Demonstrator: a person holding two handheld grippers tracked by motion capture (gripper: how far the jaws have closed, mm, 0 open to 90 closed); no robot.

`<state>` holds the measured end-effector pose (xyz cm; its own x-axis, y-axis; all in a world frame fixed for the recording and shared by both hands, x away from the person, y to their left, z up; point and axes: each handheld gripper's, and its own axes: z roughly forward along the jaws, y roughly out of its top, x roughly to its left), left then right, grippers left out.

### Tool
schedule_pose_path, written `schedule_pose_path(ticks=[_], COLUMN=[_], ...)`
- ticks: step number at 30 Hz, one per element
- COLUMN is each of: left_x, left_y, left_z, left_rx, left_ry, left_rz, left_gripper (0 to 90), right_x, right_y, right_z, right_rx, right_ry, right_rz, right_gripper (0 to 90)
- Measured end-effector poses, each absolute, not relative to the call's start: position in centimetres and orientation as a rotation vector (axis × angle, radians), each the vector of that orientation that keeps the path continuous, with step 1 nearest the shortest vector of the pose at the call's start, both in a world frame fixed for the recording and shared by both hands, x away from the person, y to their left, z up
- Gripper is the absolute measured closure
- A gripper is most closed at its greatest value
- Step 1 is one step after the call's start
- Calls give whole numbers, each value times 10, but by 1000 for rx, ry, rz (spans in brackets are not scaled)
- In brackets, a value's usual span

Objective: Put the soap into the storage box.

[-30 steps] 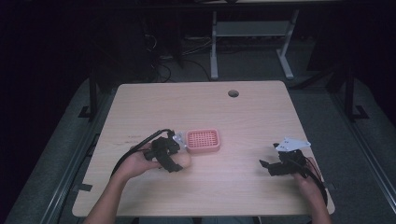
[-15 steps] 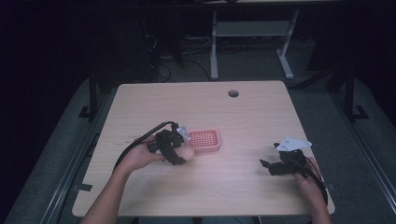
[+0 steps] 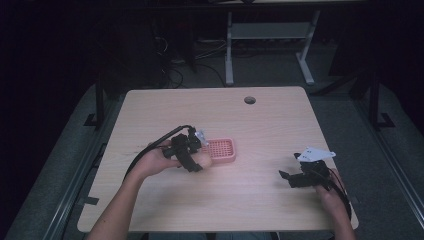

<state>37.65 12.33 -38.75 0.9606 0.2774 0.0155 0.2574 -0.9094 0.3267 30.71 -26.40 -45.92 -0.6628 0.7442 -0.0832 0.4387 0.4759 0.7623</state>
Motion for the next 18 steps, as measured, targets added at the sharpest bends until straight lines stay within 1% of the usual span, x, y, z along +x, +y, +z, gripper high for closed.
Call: schedule_pose_path(ticks=[18], left_x=[389], left_y=[113], left_z=[-381], left_rx=[2795], left_ry=[381], left_rz=[100], left_gripper=[321], right_x=[307], right_y=[-265], right_z=[-459], right_rx=[982], right_ry=[2321], right_rz=[1030], right_gripper=[139])
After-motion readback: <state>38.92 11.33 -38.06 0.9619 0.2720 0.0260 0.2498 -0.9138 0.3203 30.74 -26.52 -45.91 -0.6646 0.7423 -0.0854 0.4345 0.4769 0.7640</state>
